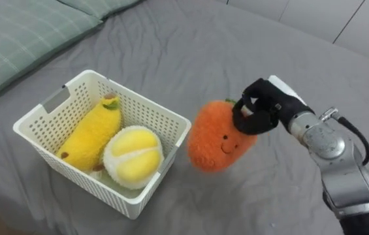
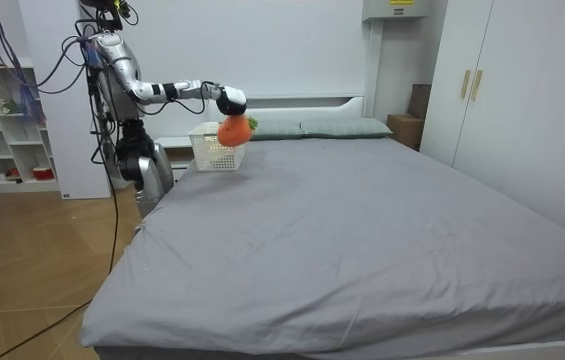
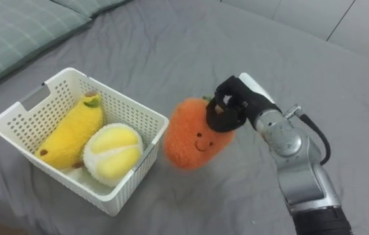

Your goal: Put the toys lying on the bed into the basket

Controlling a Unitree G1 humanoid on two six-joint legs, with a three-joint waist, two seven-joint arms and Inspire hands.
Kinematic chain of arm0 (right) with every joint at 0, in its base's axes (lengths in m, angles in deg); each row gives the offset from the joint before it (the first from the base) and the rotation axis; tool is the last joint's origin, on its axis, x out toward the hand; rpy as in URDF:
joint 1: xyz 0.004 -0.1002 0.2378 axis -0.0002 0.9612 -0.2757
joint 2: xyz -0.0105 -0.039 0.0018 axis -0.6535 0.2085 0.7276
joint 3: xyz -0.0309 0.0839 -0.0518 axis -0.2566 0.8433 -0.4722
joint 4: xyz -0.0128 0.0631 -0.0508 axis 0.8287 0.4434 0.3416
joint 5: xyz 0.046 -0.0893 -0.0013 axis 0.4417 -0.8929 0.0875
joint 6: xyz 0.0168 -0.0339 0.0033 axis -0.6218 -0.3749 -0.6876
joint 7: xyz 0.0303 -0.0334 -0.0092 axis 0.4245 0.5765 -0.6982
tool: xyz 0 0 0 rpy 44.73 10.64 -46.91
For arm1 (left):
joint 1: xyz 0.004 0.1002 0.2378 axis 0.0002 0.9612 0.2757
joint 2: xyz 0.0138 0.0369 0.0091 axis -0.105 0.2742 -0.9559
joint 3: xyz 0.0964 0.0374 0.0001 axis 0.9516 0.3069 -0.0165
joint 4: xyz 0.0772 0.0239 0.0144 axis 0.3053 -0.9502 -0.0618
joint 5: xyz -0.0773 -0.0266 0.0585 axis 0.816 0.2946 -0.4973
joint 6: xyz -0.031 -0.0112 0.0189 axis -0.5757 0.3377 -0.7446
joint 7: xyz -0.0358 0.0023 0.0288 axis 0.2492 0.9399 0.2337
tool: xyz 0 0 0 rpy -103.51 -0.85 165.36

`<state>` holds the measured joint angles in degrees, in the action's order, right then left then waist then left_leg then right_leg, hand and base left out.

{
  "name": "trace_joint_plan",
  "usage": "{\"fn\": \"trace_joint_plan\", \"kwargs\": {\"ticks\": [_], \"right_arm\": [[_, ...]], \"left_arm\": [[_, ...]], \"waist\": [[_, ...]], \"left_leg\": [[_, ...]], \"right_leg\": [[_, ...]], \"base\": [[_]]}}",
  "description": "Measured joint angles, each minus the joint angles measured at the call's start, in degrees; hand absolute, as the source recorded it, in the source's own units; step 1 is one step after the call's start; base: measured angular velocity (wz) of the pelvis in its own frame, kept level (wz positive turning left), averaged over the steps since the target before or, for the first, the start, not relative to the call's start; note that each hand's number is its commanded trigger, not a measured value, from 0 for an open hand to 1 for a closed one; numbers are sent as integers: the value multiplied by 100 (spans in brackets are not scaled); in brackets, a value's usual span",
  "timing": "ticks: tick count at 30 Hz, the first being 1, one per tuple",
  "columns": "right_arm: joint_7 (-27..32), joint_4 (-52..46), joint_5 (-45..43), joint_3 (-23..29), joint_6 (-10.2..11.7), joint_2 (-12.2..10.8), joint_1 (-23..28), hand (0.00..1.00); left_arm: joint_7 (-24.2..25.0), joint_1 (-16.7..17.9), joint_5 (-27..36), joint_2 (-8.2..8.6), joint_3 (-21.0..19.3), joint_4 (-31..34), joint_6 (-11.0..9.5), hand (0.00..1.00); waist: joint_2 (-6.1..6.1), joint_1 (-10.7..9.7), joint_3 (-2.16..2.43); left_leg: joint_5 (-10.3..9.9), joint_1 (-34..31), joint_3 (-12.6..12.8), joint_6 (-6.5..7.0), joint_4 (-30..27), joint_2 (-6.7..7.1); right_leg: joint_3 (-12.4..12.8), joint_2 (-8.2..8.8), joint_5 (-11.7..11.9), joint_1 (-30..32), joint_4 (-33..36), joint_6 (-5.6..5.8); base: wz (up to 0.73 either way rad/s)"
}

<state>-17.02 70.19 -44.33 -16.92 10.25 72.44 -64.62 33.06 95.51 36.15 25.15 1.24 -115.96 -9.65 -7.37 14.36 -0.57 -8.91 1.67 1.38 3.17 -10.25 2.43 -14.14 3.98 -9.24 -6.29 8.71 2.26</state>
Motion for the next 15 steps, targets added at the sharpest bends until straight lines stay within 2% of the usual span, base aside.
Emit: {"fn": "trace_joint_plan", "kwargs": {"ticks": [3,7,12,15], "right_arm": [[74,-184,-40,81,0,12,-38,100],[100,-251,-44,88,0,17,-321,100],[104,-447,-61,88,0,42,-730,100],[126,-489,-77,45,-5,46,-1019,100]], "left_arm": [[-3,18,-5,18,0,33,-2,0],[-3,50,-5,14,-5,24,-23,0],[-2,44,-5,6,-44,34,-25,0],[-2,2,-4,-29,-101,34,-17,0]], "waist": [[29,3,2],[83,-15,31],[48,-29,48],[-41,-9,51]], "left_leg": [[0,-1,0,0,8,2],[1,1,-4,2,42,1],[1,-7,-14,1,52,0],[1,-15,-17,1,51,0]], "right_leg": [[-5,0,0,-6,-7,0],[-17,1,0,-15,-2,0],[-12,-4,-1,-8,2,0],[-17,-8,-1,-2,-2,0]], "base": [[0],[0],[0],[0]]}}
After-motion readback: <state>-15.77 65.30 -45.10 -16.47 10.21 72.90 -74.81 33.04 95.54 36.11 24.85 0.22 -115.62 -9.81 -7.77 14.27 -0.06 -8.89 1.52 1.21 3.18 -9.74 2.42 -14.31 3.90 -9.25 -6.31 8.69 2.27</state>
